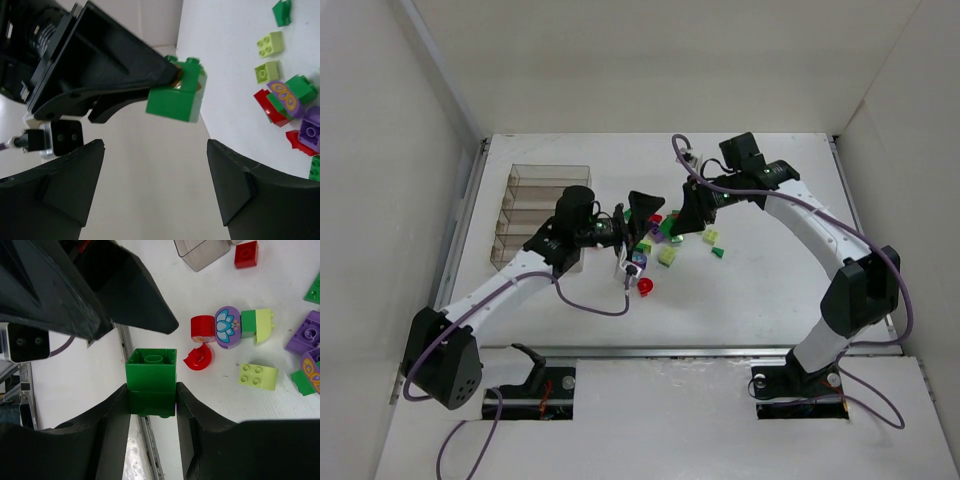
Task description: Sort the legos into containers by color
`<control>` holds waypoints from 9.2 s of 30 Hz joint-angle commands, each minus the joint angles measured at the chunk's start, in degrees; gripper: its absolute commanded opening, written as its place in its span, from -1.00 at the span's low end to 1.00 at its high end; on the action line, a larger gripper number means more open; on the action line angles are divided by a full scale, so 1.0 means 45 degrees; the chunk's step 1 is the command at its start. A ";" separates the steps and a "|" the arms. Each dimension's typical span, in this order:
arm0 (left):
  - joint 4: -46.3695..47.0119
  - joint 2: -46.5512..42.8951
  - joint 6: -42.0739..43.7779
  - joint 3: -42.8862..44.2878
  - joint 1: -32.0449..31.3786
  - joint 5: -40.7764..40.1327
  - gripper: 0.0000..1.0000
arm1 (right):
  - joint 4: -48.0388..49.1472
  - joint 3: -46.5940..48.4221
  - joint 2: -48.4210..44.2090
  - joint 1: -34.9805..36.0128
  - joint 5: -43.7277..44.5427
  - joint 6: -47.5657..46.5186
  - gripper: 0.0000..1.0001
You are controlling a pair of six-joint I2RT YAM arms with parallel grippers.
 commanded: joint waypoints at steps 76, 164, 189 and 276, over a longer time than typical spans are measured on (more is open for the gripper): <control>-0.8091 0.2293 -1.4111 0.1270 0.6089 -0.7930 -0.55 | 0.3432 -0.0364 0.0628 -0.0179 0.3873 0.2504 -1.00; -0.5258 -0.4501 -1.1669 -0.2988 0.3059 -0.9687 -1.00 | 0.5795 -0.1945 -0.1522 -0.0628 0.7777 0.6549 1.00; -0.3286 -0.0326 -1.1453 -0.2562 0.4175 -1.0097 -0.36 | 0.4955 -0.2610 -0.1757 -0.0628 0.7584 0.5513 1.00; 0.4016 0.3365 -2.7190 0.6851 0.1128 -0.1250 0.61 | 0.8607 0.0066 -0.2693 0.0718 1.1468 1.1351 -1.00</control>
